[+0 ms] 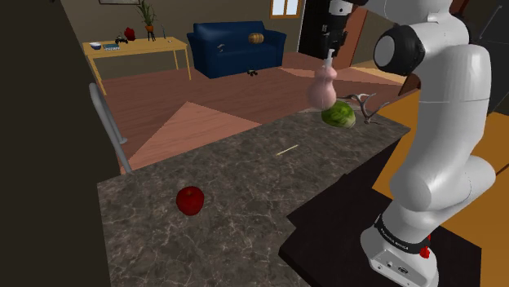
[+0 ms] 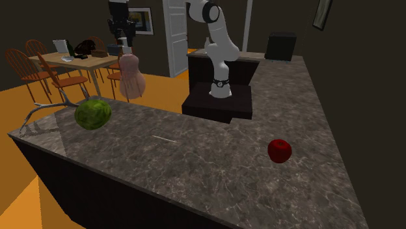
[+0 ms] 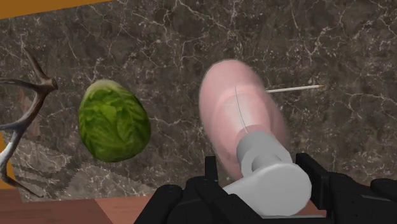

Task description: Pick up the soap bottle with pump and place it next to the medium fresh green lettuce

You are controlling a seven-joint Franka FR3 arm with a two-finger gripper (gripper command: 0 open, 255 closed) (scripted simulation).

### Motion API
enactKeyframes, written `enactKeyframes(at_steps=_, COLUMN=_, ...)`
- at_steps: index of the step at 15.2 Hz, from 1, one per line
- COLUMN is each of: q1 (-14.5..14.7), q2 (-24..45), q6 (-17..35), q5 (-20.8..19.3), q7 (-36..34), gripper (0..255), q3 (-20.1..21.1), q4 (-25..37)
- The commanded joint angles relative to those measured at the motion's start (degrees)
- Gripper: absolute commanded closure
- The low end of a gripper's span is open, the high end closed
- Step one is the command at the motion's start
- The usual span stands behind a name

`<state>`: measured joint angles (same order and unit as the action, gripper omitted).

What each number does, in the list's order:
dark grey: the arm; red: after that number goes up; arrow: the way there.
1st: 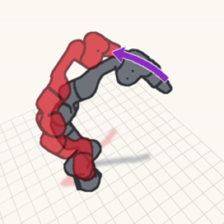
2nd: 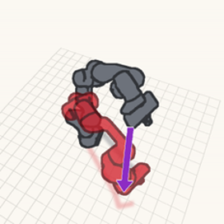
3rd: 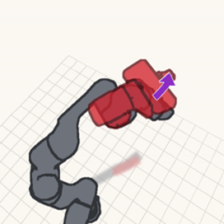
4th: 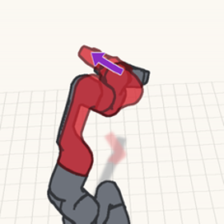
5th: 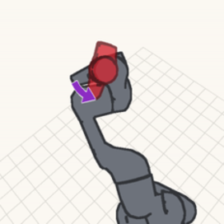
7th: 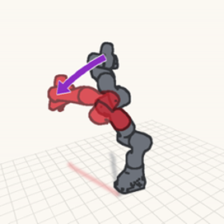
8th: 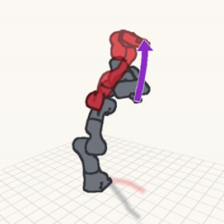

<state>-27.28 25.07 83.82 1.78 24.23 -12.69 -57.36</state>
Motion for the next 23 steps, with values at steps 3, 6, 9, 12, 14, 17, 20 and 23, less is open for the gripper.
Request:
enactKeyframes(at_steps=3, q1=-4.06, q2=2.15, q6=-0.63, q5=1.12, q7=4.69, gripper=255, q3=-1.08, q4=3.04)
enactKeyframes(at_steps=6, q1=-7.00, q2=4.52, q6=-1.04, q5=2.00, q7=7.63, gripper=255, q3=-1.58, q4=5.92)
enactKeyframes(at_steps=9, q1=-6.28, q2=2.49, q6=2.64, q5=1.55, q7=7.49, gripper=255, q3=-1.65, q4=0.21)
enactKeyframes(at_steps=12, q1=-5.75, q2=1.06, q6=5.87, q5=1.22, q7=7.36, gripper=255, q3=-1.68, q4=-4.46)
enactKeyframes(at_steps=14, q1=-5.47, q2=0.32, q6=7.87, q5=1.05, q7=7.27, gripper=255, q3=-1.69, q4=-7.19)
enactKeyframes(at_steps=17, q1=-5.14, q2=-0.54, q6=10.68, q5=0.85, q7=7.15, gripper=255, q3=-1.68, q4=-10.86)
enactKeyframes(at_steps=20, q1=-4.87, q2=-1.14, q6=13.34, q5=0.71, q7=7.04, gripper=255, q3=-1.67, q4=-14.12)
enactKeyframes(at_steps=23, q1=-4.66, q2=-1.54, q6=15.87, q5=0.61, q7=6.95, gripper=255, q3=-1.64, q4=-17.05)
